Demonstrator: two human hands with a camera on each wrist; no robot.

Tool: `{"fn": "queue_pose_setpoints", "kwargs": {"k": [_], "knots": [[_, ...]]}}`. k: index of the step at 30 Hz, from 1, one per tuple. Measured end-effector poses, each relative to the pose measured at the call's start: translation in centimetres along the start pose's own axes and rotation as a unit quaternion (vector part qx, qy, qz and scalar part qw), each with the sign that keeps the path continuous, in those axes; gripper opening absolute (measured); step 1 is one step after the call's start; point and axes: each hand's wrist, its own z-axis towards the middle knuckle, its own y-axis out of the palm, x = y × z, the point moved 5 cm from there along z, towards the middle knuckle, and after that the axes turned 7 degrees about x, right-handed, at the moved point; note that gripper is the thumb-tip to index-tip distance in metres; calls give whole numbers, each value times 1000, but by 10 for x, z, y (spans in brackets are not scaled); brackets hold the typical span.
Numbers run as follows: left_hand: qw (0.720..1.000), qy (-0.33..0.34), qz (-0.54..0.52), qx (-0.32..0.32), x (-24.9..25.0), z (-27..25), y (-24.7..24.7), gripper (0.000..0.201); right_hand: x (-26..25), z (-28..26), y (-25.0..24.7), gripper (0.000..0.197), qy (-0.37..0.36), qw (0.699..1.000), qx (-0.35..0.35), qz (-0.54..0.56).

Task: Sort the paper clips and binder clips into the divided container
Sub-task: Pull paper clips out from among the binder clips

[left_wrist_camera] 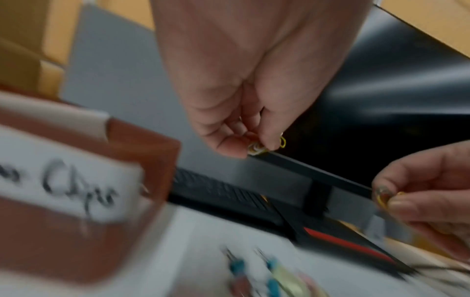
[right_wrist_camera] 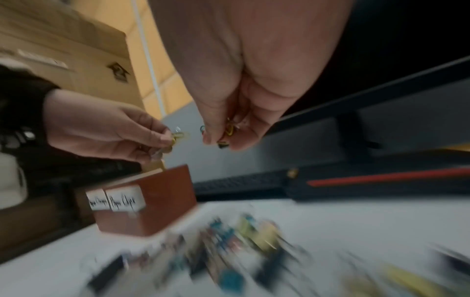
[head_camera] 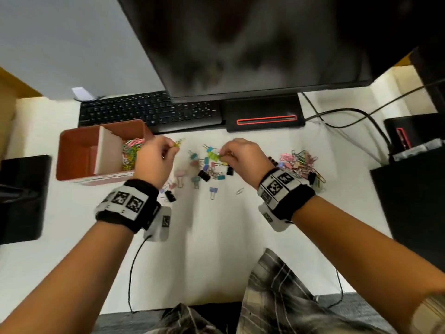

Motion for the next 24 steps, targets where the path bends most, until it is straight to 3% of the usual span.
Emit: {"fn": "queue_pose_setpoints", "kwargs": {"k": [5,10,14,17,20,24], "knots": [[996,-68,63,4,-58,40,-55,16,-104,65,66,12,-57,998,-6,37],[985,-103,108,-82,-101,59,-54,25,-138,103,128,18,7,999,-46,7],[990,-74,72,-93,-105,57,-57,29,-134,105,123,31,29,997,-24,64],[997,-30,-11,-70,-83,42,-57,25,-117,87,100,26,26,995,-17,98],[992,23,-94,-82,-50,21,-36,17,-72,51,71,14,50,996,-3,75],[977,75,-95,-173,-10,-9,23,16,16,-16,28,10,110,994,12,-21]]}}
